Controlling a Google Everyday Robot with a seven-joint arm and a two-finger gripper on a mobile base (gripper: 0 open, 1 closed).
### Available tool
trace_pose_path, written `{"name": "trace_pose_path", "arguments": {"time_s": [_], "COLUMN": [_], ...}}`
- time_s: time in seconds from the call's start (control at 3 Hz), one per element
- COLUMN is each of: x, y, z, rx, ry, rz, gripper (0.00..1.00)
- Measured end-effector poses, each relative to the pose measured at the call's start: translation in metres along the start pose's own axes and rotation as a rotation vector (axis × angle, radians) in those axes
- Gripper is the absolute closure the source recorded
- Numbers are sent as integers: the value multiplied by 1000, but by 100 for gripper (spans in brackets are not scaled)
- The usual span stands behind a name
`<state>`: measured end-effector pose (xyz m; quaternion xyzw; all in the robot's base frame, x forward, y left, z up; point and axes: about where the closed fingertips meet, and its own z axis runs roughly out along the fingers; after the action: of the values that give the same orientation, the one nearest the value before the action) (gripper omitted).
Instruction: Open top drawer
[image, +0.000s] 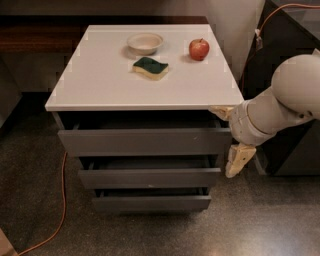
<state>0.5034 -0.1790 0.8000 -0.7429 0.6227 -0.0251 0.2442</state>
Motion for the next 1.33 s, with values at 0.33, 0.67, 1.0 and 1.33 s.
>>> {"name": "trace_pose_path", "arguments": {"time_s": [0.33,0.67,1.0,1.33], "x": [4,5,7,10], "y": [-10,-8,0,2], "z": [16,20,36,59], "rx": [-14,-14,-13,-8], "ry": [13,17,32,52], "rz": [-88,-87,-83,-103], "gripper": [0,0,0,0]}}
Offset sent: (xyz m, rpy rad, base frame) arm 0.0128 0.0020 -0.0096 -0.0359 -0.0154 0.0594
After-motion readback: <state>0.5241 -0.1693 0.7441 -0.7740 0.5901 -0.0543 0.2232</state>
